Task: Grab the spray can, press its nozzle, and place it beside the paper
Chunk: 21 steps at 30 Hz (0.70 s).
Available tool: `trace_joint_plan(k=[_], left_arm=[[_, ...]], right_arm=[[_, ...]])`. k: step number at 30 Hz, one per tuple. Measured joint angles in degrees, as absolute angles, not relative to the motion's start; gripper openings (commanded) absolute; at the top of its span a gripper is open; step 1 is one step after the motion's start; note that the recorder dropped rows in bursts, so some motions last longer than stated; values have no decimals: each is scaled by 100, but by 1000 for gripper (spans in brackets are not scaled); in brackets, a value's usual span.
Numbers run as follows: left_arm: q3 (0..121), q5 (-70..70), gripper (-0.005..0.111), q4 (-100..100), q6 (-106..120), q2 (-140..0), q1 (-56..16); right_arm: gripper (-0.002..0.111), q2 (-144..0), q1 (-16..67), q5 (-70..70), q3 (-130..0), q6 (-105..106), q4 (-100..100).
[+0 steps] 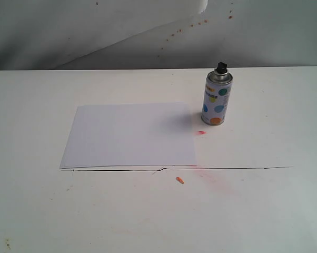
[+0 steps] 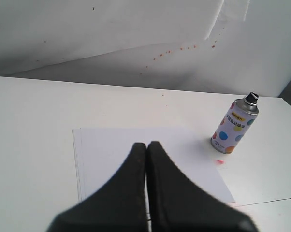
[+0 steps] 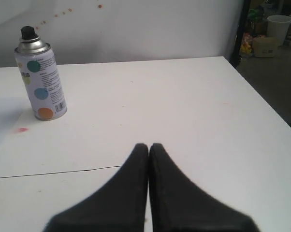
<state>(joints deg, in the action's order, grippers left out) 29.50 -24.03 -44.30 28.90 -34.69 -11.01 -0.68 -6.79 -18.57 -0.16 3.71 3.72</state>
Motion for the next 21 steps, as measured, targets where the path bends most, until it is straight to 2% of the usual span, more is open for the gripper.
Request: trace_joint_plan(k=[9, 15, 21], left_arm=[[2950, -2403, 0, -4359, 2969, -3469, -1101], [2936, -2403, 0, -3155, 3166, -3434, -1101], [2489, -2207, 0, -2507, 3131, -2603, -1101]], right_arm=[[0, -68, -679, -1857, -16, 371, 372], [0, -68, -679, -1857, -16, 371, 372], [0, -68, -679, -1857, -16, 371, 372]])
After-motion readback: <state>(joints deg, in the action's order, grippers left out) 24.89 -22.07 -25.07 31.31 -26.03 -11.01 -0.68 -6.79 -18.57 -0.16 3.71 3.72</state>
